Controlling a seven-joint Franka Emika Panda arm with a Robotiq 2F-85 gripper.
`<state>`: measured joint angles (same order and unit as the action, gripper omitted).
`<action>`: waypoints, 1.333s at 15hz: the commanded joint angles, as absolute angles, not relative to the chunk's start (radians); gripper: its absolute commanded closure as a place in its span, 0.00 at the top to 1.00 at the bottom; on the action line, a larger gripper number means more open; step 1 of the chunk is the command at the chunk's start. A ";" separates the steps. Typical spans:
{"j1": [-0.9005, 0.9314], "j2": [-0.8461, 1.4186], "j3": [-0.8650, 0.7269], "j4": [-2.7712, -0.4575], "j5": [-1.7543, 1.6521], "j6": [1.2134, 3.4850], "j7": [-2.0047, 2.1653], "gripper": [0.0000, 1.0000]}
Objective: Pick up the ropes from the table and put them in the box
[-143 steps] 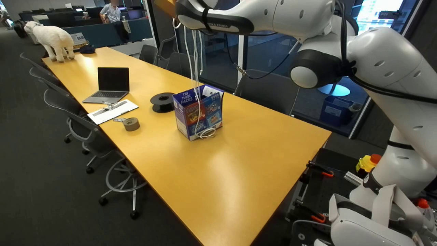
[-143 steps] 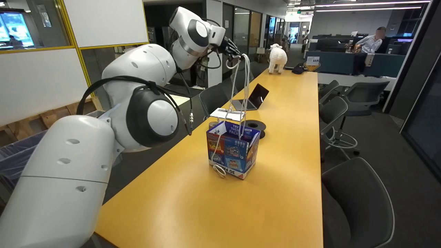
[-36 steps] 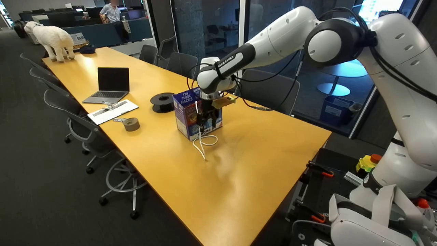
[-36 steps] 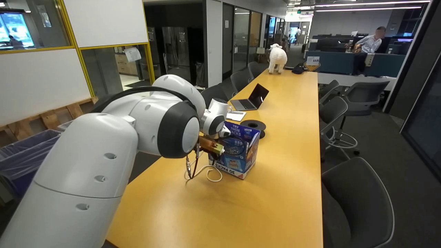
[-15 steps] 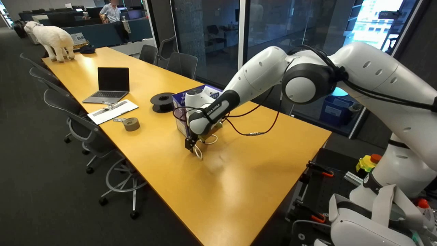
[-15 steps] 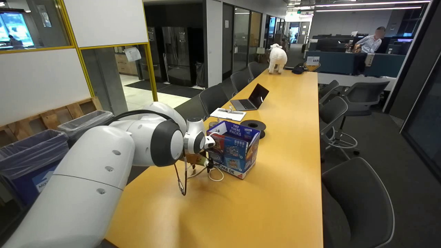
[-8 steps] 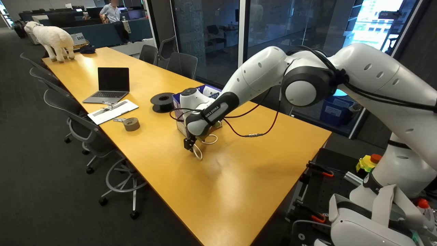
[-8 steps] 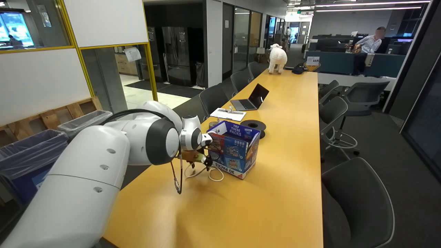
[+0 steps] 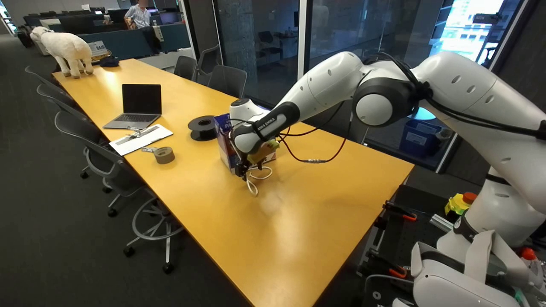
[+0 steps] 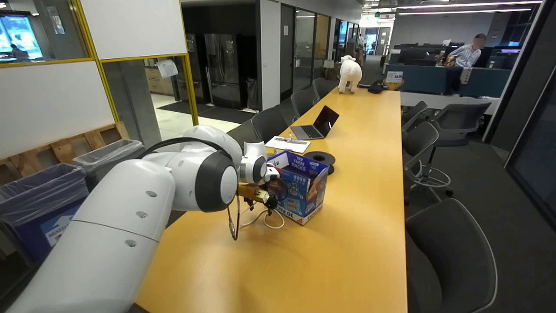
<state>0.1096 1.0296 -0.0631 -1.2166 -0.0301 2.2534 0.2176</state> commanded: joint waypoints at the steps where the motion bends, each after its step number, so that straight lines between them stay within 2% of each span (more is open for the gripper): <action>1: 0.055 1.068 -0.009 -1.138 0.025 2.201 0.178 1.00; 20: 0.036 1.120 0.008 -1.130 0.029 2.325 0.072 1.00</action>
<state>0.0373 1.1013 0.0037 -1.1592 0.0337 2.3014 0.0926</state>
